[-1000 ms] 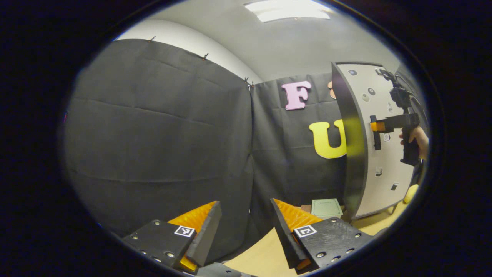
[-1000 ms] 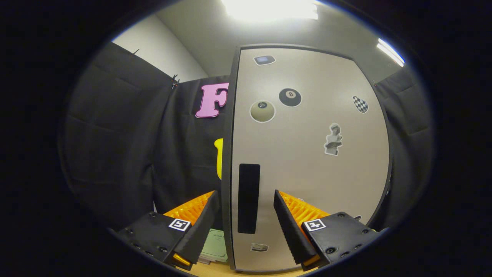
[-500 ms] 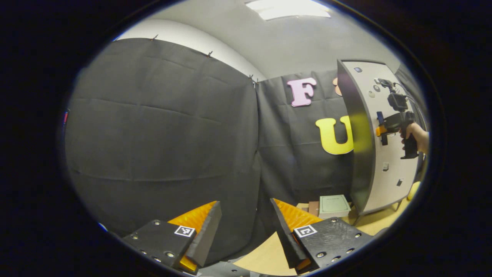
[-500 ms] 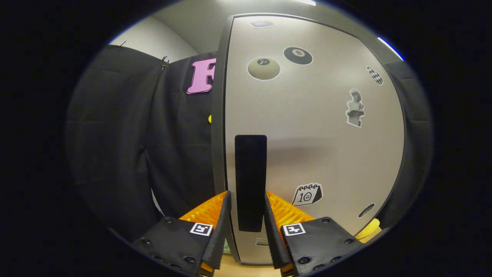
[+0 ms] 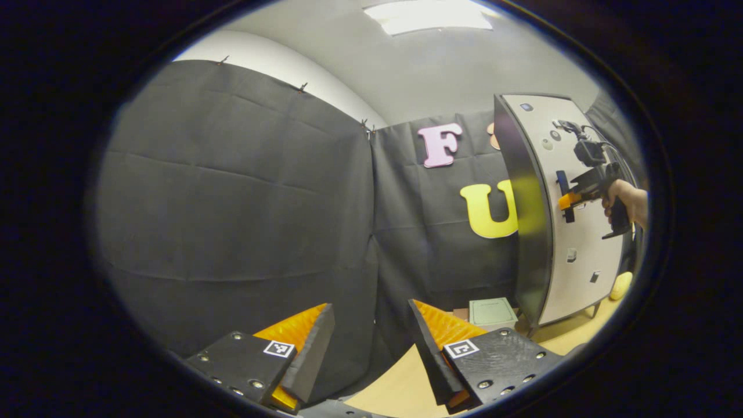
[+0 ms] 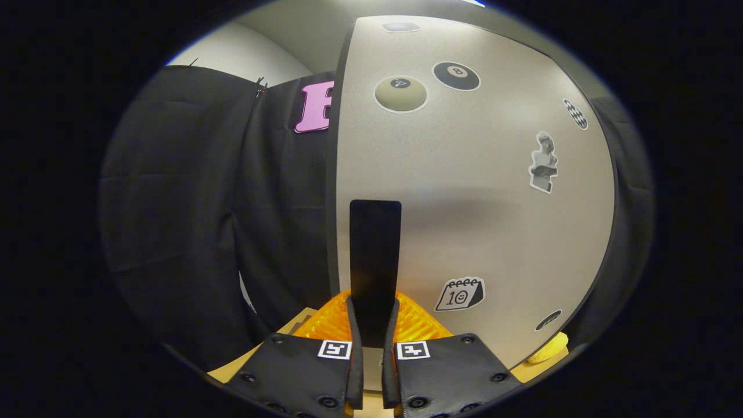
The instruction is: Open the cabinet door with the right hand, grasp the bottle in the cabinet with the left hand and place it on the coaster, then close the cabinet door with the right hand.
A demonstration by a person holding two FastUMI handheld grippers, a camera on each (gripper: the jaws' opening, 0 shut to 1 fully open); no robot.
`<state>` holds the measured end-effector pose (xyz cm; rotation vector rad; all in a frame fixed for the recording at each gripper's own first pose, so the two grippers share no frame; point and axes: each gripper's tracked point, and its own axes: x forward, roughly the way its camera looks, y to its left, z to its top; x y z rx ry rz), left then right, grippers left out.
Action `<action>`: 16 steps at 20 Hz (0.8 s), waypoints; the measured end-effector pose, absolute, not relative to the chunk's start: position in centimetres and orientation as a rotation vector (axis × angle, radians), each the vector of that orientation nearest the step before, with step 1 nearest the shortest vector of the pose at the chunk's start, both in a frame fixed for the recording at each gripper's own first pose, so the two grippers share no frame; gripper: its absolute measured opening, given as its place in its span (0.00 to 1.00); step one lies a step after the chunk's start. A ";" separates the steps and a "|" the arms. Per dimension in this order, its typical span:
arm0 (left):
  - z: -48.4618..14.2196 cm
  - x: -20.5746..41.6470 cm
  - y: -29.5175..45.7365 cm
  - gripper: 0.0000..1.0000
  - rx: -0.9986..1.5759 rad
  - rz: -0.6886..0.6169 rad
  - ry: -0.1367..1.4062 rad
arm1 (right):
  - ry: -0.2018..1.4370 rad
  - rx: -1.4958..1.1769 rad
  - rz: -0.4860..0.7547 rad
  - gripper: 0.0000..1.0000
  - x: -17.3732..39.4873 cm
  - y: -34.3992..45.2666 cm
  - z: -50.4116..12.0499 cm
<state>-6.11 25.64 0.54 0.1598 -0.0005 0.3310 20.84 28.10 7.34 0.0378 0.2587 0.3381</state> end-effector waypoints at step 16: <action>0.1 -0.4 17.1 0.76 0.134 0.100 -0.019 | 0.286 0.106 0.554 0.14 14.2 25.7 8.7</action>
